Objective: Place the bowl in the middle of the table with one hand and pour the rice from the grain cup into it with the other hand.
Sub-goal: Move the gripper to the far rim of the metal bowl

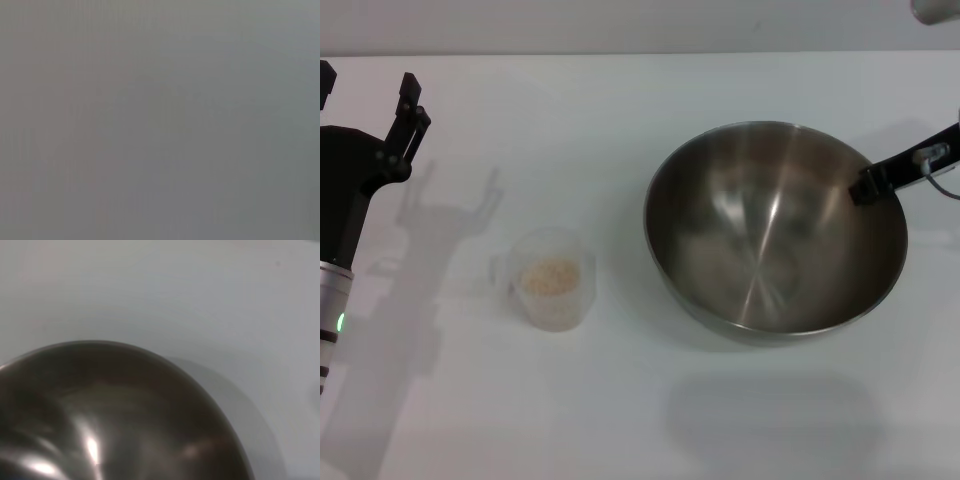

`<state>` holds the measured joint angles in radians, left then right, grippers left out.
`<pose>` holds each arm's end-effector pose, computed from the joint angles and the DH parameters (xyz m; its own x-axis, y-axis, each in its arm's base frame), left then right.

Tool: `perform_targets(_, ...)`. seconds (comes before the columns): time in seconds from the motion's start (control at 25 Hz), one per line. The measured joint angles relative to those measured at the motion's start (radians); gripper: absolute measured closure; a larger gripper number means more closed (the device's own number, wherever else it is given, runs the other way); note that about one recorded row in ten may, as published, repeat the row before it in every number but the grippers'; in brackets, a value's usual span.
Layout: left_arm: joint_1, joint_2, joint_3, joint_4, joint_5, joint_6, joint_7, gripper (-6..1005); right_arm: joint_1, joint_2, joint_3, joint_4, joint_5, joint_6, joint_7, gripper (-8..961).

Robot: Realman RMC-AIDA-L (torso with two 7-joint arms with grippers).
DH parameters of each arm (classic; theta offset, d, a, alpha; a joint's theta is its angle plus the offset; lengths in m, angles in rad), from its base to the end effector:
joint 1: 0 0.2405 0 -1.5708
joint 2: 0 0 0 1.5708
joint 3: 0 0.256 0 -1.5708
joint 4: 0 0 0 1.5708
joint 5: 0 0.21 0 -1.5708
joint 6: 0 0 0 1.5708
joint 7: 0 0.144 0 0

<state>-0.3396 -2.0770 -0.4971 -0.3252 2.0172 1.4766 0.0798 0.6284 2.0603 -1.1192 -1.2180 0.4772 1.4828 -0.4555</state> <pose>-0.2869 0.2877 -0.0228 0.6908 -0.3038 0.6562 0.6316 -0.1884 -0.7521 0.2238 0.3816 0.0389 0.5127 -0.8569 -0.0528 -0.7479 -0.4156 -0.5176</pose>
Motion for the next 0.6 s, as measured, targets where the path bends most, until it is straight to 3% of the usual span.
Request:
perform_targets(0.36,0.0,0.0,0.0,-0.001,0.0,0.002,0.0,205,-0.027,0.012,0.026,-0.101,0.019,-0.024,-0.01,935)
perform_targets(0.6,0.001,0.0,0.0,-0.001,0.002,0.002,0.0,207,-0.049,0.014,0.019,-0.146,0.164,-0.013,-0.076,923)
